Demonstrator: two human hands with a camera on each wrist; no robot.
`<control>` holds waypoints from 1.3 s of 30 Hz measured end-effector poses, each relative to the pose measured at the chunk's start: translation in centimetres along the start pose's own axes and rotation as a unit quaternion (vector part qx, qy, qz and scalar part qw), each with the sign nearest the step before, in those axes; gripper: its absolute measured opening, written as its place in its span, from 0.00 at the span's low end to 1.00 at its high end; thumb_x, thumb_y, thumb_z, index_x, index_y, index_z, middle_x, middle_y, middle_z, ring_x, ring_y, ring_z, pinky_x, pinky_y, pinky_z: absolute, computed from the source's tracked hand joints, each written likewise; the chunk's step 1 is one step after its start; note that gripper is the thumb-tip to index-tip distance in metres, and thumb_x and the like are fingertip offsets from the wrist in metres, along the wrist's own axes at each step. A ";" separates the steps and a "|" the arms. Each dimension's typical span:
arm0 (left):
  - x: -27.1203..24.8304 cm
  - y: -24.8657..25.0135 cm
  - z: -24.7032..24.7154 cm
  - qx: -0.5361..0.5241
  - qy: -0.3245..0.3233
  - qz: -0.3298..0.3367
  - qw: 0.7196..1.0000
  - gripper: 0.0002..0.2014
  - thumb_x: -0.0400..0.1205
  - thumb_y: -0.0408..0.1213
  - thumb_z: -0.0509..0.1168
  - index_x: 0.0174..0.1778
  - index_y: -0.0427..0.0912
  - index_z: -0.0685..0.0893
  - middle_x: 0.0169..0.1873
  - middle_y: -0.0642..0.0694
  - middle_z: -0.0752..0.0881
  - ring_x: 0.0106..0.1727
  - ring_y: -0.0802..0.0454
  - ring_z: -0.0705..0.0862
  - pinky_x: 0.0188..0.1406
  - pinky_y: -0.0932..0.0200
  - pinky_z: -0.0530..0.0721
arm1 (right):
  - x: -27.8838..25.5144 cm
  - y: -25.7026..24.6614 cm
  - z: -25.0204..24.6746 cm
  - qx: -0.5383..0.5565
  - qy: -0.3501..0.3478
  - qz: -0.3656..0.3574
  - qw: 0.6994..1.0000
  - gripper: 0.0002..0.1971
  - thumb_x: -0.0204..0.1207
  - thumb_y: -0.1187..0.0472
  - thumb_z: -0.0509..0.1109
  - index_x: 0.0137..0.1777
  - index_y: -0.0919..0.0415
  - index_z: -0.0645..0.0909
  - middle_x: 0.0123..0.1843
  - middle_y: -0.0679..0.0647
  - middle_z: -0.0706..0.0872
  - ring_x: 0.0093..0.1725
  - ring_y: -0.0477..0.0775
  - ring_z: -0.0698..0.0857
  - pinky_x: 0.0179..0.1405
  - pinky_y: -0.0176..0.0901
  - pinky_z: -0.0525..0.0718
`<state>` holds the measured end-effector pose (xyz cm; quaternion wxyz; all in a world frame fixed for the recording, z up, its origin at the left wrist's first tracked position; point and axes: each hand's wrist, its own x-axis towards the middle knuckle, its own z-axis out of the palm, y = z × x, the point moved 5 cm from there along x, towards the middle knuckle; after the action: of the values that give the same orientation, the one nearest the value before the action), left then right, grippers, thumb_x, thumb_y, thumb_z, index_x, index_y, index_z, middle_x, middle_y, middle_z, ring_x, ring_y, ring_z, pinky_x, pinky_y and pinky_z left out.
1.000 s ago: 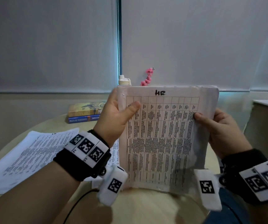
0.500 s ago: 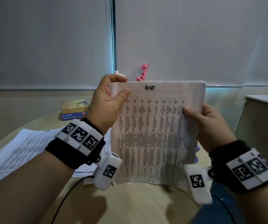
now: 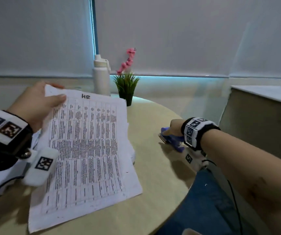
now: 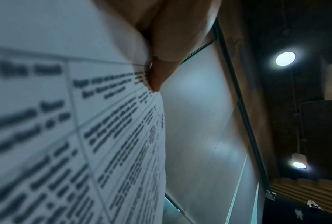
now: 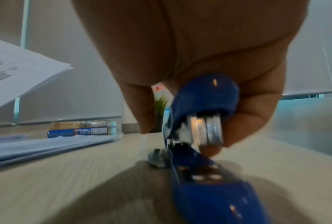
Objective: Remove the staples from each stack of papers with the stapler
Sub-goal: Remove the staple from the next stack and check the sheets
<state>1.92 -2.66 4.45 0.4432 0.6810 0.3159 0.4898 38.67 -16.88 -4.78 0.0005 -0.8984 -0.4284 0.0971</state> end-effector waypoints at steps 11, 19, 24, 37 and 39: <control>-1.8 -1.8 4.0 0.000 -0.035 -0.062 0.997 0.05 0.80 0.28 0.67 0.44 0.41 0.87 0.38 0.38 0.91 0.40 0.41 0.90 0.50 0.42 0.87 | -3.6 -1.8 -4.0 0.474 0.153 -0.072 0.864 0.03 0.73 0.65 0.71 0.41 0.61 0.79 0.33 0.55 0.82 0.36 0.58 0.82 0.38 0.42 0.76; -4.0 1.4 7.4 -0.004 -0.076 -0.013 0.997 0.03 0.77 0.33 0.71 0.45 0.42 0.85 0.39 0.44 0.92 0.39 0.49 0.91 0.37 0.56 0.89 | -12.9 -9.8 -10.9 0.729 0.225 -0.262 0.591 0.08 0.77 0.56 0.69 0.48 0.61 0.77 0.33 0.54 0.81 0.24 0.47 0.80 0.23 0.34 0.78; -4.9 2.2 8.6 -0.016 -0.063 0.019 0.998 0.09 0.72 0.32 0.76 0.42 0.37 0.82 0.43 0.33 0.89 0.43 0.41 0.88 0.47 0.44 0.87 | -14.2 -13.2 -11.6 0.793 0.233 -0.267 0.495 0.11 0.77 0.54 0.69 0.55 0.56 0.74 0.42 0.55 0.82 0.38 0.49 0.83 0.43 0.48 0.86; -5.6 3.0 8.6 -0.051 -0.094 0.043 0.993 0.16 0.65 0.39 0.81 0.35 0.44 0.78 0.38 0.31 0.83 0.39 0.44 0.81 0.47 0.37 0.83 | -14.3 -15.1 -9.6 0.684 0.318 -0.276 0.596 0.09 0.70 0.47 0.72 0.40 0.48 0.76 0.29 0.44 0.80 0.30 0.51 0.80 0.32 0.52 0.83; -5.7 3.0 8.6 -0.056 -0.095 0.043 0.993 0.17 0.63 0.42 0.80 0.37 0.42 0.79 0.40 0.29 0.84 0.40 0.42 0.82 0.50 0.33 0.83 | -14.1 -15.3 -9.6 0.682 0.325 -0.270 0.596 0.10 0.68 0.45 0.72 0.39 0.48 0.76 0.31 0.47 0.79 0.31 0.55 0.79 0.34 0.55 0.83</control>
<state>8.28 -11.35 3.94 0.4873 0.7117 0.2143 0.4584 19.94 -17.28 8.35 0.7789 -0.4511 -0.4319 0.0577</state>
